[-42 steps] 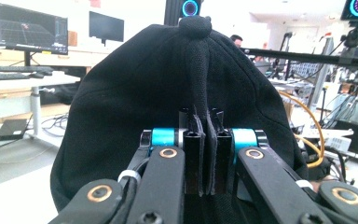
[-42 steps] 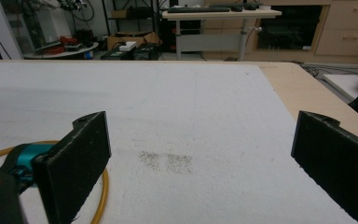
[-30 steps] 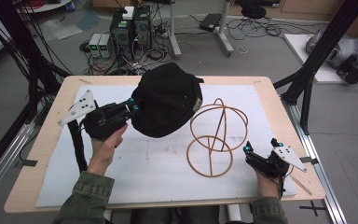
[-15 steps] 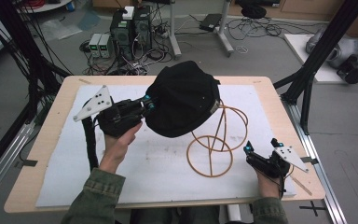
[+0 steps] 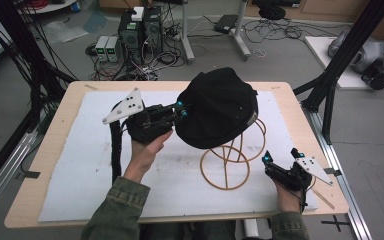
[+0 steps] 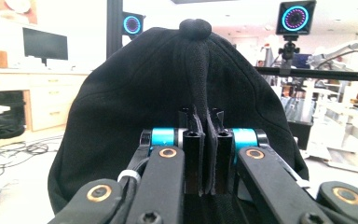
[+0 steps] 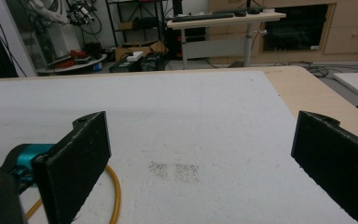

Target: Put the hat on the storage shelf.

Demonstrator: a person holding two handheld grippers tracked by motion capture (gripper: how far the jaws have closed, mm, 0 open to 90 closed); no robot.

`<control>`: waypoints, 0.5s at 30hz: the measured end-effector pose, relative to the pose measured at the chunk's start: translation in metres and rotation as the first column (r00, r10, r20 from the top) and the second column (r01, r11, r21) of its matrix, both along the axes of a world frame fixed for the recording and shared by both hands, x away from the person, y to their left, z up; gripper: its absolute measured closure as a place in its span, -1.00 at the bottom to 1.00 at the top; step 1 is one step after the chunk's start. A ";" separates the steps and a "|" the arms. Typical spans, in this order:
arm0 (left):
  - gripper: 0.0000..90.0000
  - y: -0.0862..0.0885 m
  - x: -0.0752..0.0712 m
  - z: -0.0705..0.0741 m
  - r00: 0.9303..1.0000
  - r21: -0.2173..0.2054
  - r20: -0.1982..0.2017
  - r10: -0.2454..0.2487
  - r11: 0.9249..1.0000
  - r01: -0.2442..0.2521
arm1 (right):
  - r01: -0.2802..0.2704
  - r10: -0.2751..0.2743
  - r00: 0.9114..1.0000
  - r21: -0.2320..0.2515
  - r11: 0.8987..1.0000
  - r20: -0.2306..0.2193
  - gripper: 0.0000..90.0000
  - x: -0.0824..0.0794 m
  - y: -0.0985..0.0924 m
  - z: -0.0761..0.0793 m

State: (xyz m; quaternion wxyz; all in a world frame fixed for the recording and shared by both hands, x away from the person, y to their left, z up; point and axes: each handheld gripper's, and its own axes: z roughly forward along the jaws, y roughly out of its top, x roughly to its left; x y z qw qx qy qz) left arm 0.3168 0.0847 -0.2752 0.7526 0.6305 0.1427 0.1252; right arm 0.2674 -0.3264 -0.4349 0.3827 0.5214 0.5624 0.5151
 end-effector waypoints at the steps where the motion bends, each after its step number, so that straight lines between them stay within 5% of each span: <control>1: 0.93 -0.004 0.001 0.000 1.000 0.000 0.000 -0.009 1.000 0.009 | -0.001 0.001 1.000 0.001 1.000 0.001 -0.92 0.000 0.000 0.000; 15: 0.93 -0.036 0.018 -0.002 0.994 0.038 -0.030 -0.109 0.993 0.110 | -0.012 0.012 1.000 -0.018 1.000 -0.003 -0.92 0.001 0.003 0.000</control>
